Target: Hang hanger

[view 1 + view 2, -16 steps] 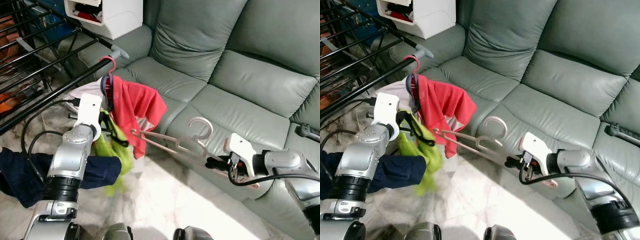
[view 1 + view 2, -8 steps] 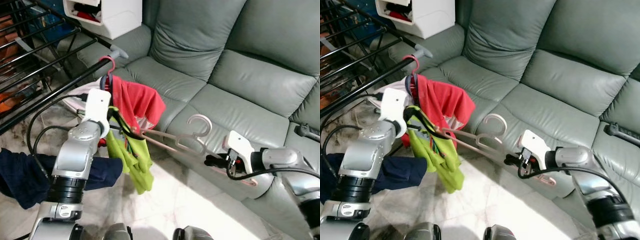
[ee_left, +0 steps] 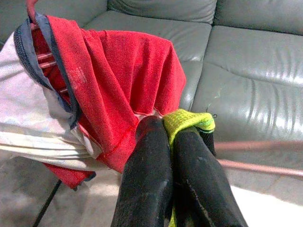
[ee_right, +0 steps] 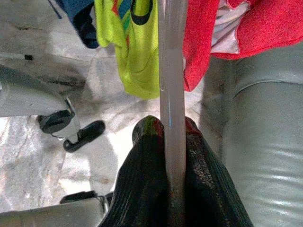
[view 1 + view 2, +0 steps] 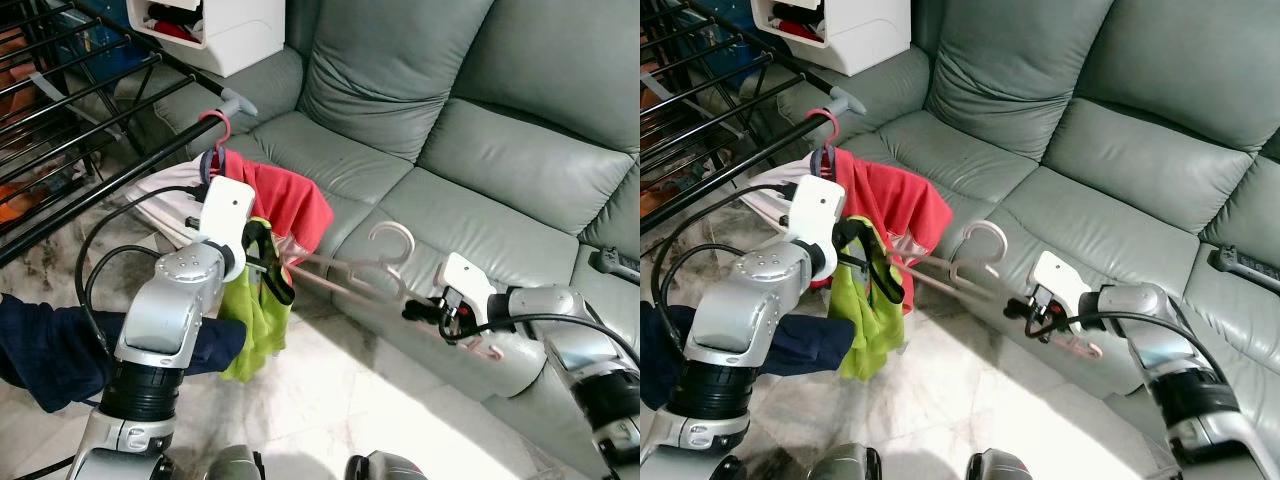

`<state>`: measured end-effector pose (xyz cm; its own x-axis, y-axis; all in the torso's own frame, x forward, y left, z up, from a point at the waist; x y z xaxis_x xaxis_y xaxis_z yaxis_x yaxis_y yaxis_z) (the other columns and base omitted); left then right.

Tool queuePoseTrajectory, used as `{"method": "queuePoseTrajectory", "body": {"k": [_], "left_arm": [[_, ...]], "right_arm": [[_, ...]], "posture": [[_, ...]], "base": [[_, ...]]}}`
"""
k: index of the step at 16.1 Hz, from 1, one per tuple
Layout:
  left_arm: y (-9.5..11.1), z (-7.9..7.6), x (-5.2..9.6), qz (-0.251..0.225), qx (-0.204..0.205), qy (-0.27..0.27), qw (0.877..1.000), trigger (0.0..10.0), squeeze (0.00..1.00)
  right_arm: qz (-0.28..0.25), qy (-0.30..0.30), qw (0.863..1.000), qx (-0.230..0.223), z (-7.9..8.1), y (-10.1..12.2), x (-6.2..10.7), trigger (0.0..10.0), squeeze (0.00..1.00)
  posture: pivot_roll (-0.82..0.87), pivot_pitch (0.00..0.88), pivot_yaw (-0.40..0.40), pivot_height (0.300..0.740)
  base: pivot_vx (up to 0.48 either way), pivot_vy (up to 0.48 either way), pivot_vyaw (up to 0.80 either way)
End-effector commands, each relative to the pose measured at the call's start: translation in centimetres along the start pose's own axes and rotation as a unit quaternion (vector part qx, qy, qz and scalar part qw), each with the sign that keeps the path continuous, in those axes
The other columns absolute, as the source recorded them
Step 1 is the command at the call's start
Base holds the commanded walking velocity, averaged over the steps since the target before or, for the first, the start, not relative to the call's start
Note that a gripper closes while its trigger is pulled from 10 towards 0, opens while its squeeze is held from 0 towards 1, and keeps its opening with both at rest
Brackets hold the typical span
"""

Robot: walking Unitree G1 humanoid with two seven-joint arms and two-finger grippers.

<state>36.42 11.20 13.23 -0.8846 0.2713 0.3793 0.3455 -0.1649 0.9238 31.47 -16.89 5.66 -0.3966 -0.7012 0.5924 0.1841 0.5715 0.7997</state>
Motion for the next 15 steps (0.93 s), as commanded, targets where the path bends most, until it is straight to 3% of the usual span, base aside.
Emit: {"method": "queuePoseTrajectory", "body": {"k": [1, 5, 6, 10, 13, 14, 15], "left_arm": [[1.2, -0.7, 0.6, -0.02, -0.004, -0.02, 1.0, 10.0, 0.0], [2.5, -4.9, 1.9, -0.053, -0.006, -0.14, 0.989, 10.0, 0.0], [2.6, -5.0, 2.0, -0.055, -0.008, -0.142, 0.988, 10.0, 0.0], [4.9, -8.1, 4.1, -0.129, -0.03, -0.24, 0.962, 10.0, 0.0], [5.2, -9.2, 4.5, -0.146, -0.043, -0.26, 0.954, 10.0, 0.0], [5.4, -10.2, 5.5, -0.156, -0.033, -0.302, 0.94, 10.0, 0.0], [5.5, -10.4, 5.8, -0.16, -0.028, -0.31, 0.937, 10.0, 0.0]], "right_arm": [[-0.004, -0.022, 1.0, 0.011, -0.9, 0.4, 0.0, 10.0, 0.0], [-0.016, -0.074, 0.997, 0.009, -2.4, 0.6, -0.4, 10.0, 0.0], [-0.017, -0.075, 0.997, 0.01, -2.4, 0.6, -0.4, 10.0, 0.0], [-0.043, -0.147, 0.988, -0.032, -4.2, 0.8, -1.1, 10.0, 0.0], [-0.063, -0.141, 0.987, -0.05, -3.9, 1.4, -1.9, 10.0, 0.0], [-0.065, -0.182, 0.979, -0.069, -5.1, 1.4, -1.7, 10.0, 0.0], [-0.075, -0.198, 0.973, -0.089, -5.6, 1.6, -1.7, 10.0, 0.0]], "posture": [[-0.02, 0.045, -0.027, 0.74], [-0.03, 0.046, -0.027, 0.74], [-0.03, 0.046, -0.027, 0.74], [-0.03, 0.045, -0.028, 0.74], [-0.02, 0.045, -0.029, 0.74], [-0.02, 0.045, -0.029, 0.74], [-0.03, 0.045, -0.031, 0.74]], "base": [[0.0, 0.0, 0.0], [0.0, 0.0, 0.0], [0.0, 0.0, 0.0], [0.0, 0.0, 0.0], [0.0, 0.0, 0.0], [0.0, 0.0, 0.0], [0.0, 0.0, 0.0]]}}
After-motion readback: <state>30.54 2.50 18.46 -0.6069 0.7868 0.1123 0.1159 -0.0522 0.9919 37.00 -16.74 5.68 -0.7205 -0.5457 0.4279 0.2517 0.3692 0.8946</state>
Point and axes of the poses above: a point about 5 cm out from each wrist's last joint towards the gripper, its own x axis pointing back from the gripper into the wrist, its own y axis along the axis of the wrist's last joint, z = x × y, the point moved 6 cm from there along -x, pointing out of the wrist towards the gripper, and after that the axes turned 3 degrees about x, right-handed, at the moved point
